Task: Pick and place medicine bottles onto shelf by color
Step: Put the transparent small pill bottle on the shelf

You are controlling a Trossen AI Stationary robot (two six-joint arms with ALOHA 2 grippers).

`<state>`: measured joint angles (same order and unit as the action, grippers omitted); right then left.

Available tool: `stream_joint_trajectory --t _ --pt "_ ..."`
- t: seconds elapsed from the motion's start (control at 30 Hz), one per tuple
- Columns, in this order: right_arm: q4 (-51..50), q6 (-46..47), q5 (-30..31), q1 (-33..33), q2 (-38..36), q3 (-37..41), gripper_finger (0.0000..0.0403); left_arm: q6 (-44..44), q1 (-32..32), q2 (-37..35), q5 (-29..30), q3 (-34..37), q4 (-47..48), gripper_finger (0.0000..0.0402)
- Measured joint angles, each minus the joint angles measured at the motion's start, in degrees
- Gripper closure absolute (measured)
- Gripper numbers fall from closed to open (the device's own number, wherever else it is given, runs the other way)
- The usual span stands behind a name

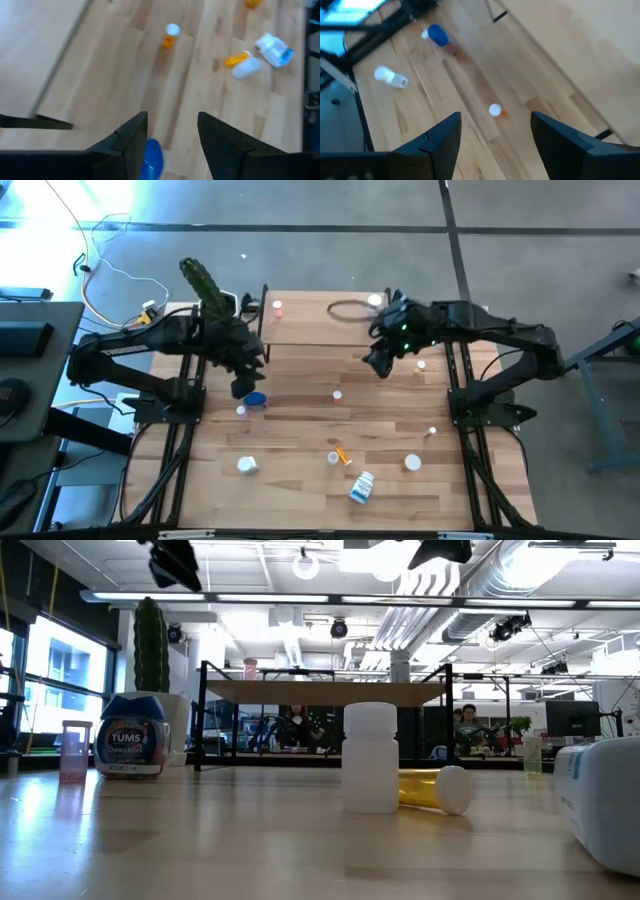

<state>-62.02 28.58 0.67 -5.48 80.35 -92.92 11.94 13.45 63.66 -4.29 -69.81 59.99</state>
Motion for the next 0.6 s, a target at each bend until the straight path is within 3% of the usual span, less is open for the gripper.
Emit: stream_joint_trajectory --t 0.6 --pt "3.7 -6.2 0.4 18.5 12.4 0.0 0.0174 2.9 -13.3 -6.4 0.9 0.9 0.1 0.0236"
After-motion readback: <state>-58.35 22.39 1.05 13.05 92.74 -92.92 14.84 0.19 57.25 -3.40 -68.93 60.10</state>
